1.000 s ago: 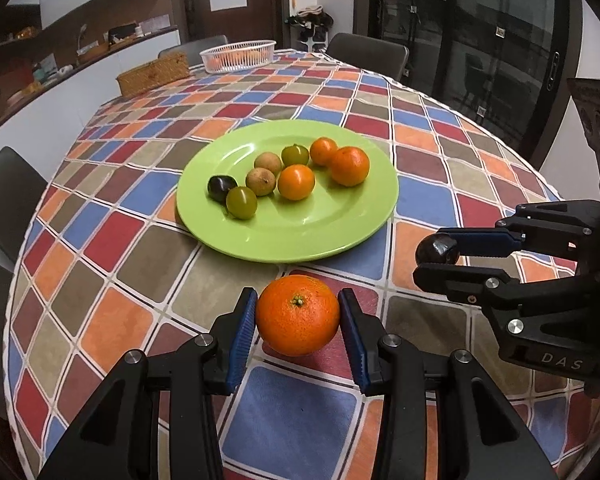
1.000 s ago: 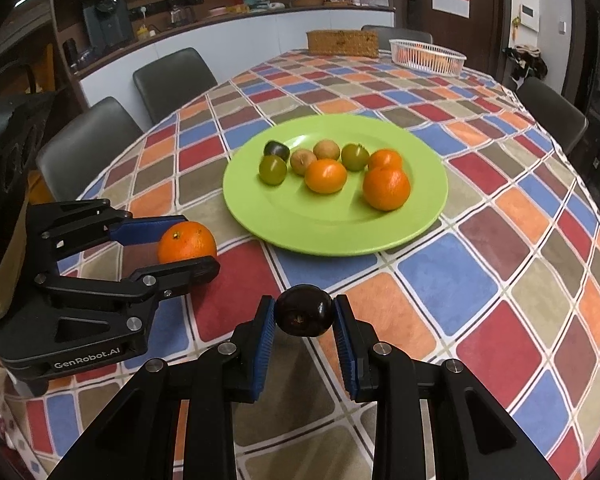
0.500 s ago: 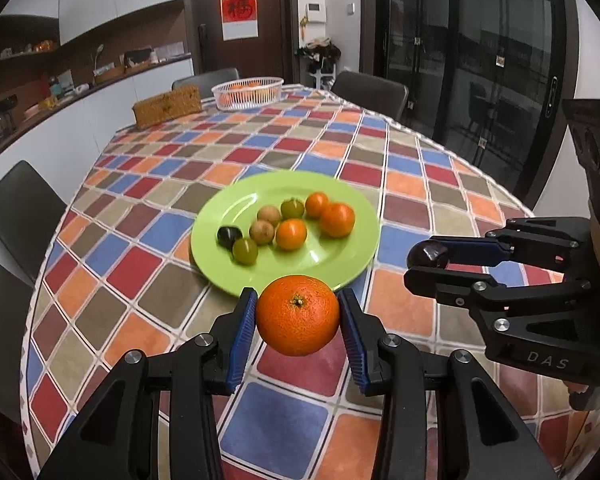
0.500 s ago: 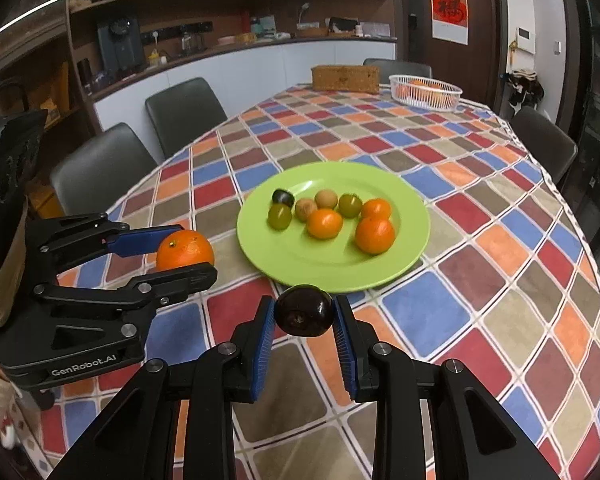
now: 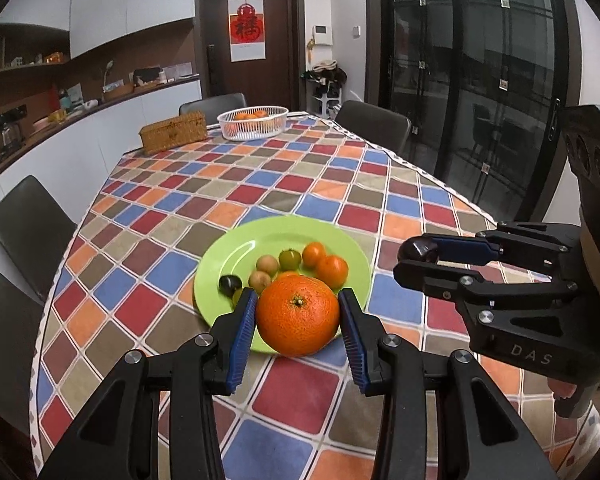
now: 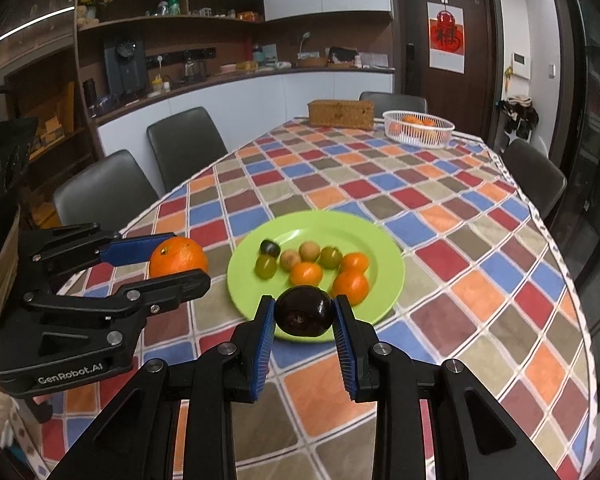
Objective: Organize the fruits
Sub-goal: 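Carry the mandarin and plum onto the green plate and open both tools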
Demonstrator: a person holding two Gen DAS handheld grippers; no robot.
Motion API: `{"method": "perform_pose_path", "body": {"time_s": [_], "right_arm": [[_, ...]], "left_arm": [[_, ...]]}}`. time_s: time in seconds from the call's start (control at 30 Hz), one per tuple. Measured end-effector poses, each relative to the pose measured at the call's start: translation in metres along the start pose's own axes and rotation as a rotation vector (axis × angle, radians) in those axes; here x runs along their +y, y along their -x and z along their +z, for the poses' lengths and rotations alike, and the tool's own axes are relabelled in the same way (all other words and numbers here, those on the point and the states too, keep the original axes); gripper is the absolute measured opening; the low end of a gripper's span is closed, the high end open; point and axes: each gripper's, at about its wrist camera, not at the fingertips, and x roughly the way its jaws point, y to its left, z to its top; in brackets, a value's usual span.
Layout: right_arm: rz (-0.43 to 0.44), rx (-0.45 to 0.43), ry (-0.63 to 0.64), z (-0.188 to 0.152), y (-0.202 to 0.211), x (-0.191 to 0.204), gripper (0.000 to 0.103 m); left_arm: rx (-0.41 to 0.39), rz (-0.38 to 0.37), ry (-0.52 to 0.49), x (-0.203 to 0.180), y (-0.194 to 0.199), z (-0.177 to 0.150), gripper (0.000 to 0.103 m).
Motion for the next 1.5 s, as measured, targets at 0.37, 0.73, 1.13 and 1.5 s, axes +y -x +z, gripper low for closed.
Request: {"method": "perform_pose_path", "body": {"time_s": [0.37,0.73,1.13,1.5], "right_arm": [[0.011,-0.004,-0.009,0.034,-0.02,-0.022,0.03],[0.013,0.068,-0.024,0.057,-0.065,-0.038,0.03],[0.017,0.183,-0.031,0.064,-0.122,-0.049,0.03],[0.015,0.256,-0.08,0.068,-0.163,-0.061,0.03]], "left_arm": [[0.0,0.035,0.027,0.009,-0.021,0.026,0.04],[0.069,0.027,0.081,0.029,-0.055,0.052,0.04],[0.167,0.055,0.11,0.051,-0.111,0.065,0.04],[0.277,0.092,0.128,0.067,-0.161,0.056,0.041]]}}
